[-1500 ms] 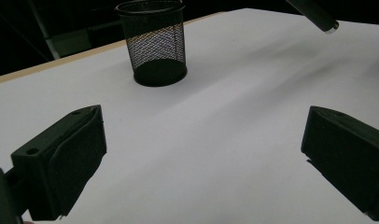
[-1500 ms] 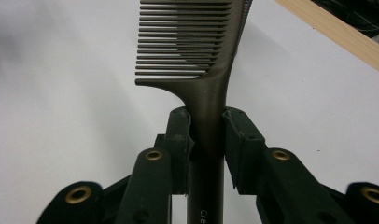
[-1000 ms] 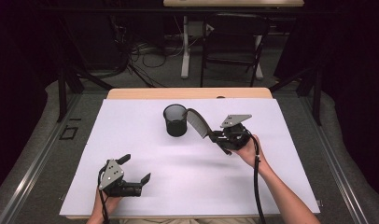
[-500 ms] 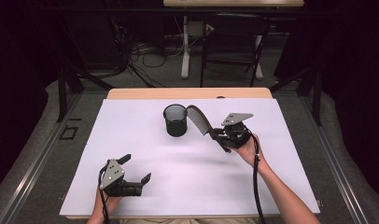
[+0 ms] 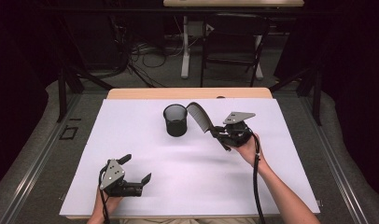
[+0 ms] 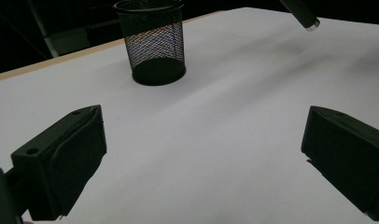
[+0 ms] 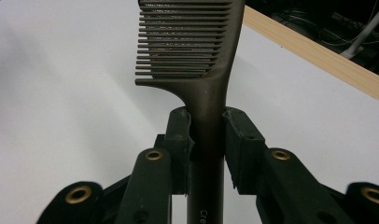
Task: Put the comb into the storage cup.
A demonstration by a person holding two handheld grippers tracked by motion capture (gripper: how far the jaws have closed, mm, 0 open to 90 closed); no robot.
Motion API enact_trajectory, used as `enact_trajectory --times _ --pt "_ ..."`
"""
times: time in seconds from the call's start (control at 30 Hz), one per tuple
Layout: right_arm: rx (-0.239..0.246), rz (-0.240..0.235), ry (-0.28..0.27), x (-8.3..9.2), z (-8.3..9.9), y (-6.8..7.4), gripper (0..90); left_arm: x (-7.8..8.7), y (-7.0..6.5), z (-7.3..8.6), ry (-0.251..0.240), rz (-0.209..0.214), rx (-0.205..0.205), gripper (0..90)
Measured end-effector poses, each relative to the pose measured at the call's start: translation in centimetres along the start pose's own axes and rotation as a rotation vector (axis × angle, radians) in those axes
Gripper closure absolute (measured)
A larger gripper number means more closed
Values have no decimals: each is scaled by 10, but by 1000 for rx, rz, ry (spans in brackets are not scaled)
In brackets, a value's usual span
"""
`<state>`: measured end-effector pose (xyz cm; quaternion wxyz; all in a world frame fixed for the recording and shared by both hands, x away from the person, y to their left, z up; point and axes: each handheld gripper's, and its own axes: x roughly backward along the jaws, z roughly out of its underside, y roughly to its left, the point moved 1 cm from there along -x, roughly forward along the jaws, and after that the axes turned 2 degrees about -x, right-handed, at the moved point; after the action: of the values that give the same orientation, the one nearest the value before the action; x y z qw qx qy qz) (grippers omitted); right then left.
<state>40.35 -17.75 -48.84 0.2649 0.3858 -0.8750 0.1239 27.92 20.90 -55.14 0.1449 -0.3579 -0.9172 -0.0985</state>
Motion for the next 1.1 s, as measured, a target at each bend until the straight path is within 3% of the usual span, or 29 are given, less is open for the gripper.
enact_trajectory --times 1.1 --pt "-9 18 -58 -1 -5 1 728 3 2 0 -5 -17 8 0"
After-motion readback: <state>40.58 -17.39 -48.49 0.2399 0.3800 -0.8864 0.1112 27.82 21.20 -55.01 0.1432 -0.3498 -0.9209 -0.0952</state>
